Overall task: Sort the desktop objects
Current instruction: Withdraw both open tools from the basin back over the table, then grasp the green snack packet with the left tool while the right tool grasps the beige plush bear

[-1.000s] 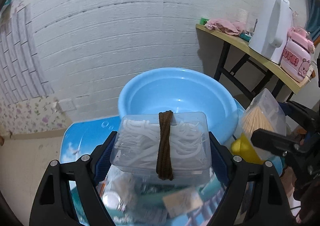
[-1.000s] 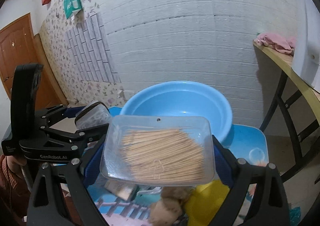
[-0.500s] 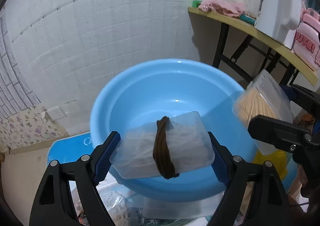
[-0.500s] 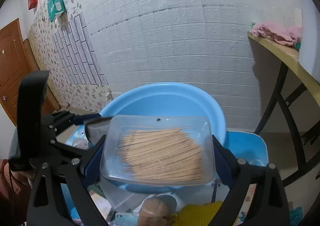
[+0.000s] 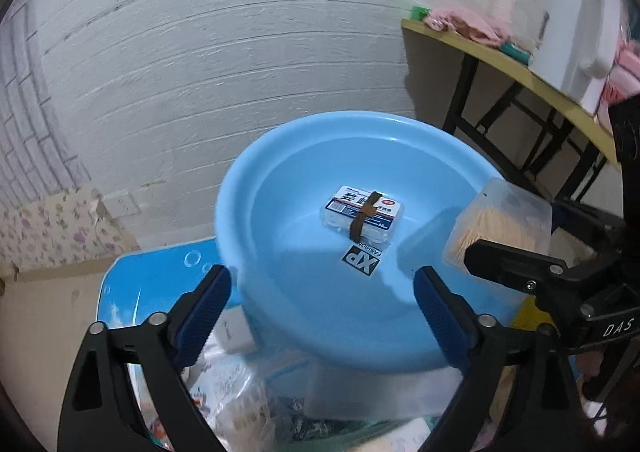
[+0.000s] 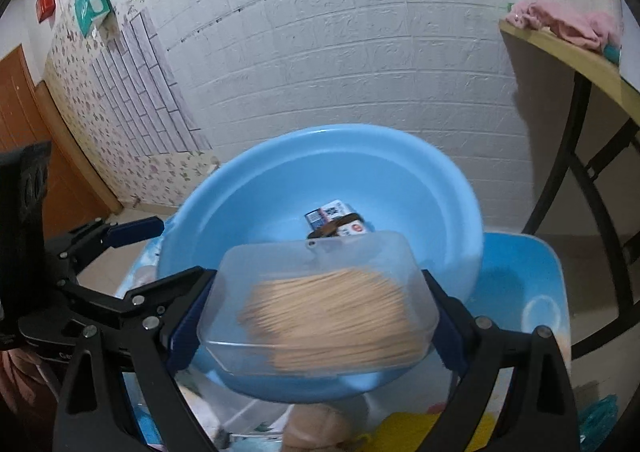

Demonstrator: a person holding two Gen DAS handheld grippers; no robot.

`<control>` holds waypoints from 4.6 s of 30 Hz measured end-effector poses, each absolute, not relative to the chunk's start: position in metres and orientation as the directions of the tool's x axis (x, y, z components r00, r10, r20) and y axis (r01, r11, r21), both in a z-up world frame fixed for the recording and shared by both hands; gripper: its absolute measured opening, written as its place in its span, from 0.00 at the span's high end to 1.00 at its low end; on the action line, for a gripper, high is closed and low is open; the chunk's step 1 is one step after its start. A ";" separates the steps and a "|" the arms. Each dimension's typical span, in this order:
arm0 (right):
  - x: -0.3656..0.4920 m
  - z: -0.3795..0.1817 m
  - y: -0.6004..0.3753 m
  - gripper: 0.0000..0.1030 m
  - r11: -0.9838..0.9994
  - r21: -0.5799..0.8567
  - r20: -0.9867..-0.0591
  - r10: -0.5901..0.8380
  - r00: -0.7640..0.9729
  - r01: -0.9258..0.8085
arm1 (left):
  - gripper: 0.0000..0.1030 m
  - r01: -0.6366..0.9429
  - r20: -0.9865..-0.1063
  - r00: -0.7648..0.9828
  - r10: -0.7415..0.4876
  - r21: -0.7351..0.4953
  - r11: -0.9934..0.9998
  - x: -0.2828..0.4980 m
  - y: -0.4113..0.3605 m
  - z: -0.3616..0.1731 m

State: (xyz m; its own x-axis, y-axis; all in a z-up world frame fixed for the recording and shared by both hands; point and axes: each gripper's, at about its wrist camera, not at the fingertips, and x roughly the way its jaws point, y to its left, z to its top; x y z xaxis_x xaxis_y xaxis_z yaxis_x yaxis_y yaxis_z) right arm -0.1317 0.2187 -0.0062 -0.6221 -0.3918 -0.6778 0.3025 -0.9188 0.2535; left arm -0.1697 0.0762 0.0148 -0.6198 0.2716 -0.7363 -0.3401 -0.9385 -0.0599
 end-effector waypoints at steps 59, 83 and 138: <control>0.013 -0.006 0.225 0.06 -0.968 -0.028 -0.660 -0.171 -0.732 0.251 | 0.00 -0.106 -0.842 -0.521 0.142 -0.101 -0.989 -0.047 0.003 -0.024; 0.007 -0.022 0.233 0.00 -0.965 -0.026 -0.707 -0.167 -0.687 0.262 | 0.00 -0.118 -0.822 -0.551 0.145 -0.095 -0.988 -0.039 -0.020 -0.039; -0.004 -0.039 0.223 0.10 -0.968 0.094 -0.737 -0.226 -0.637 0.234 | 0.39 -0.010 -0.828 -0.557 0.066 -0.073 -0.997 -0.075 -0.085 -0.075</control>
State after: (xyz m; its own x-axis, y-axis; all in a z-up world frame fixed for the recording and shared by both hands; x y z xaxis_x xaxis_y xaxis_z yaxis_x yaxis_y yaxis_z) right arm -0.0037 0.2230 -0.0390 -0.6367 -0.2255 -0.7374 0.2343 -0.9676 0.0936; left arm -0.0751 -0.0849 -0.0752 -0.5569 0.0656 -0.8280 -0.0097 -0.9973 -0.0726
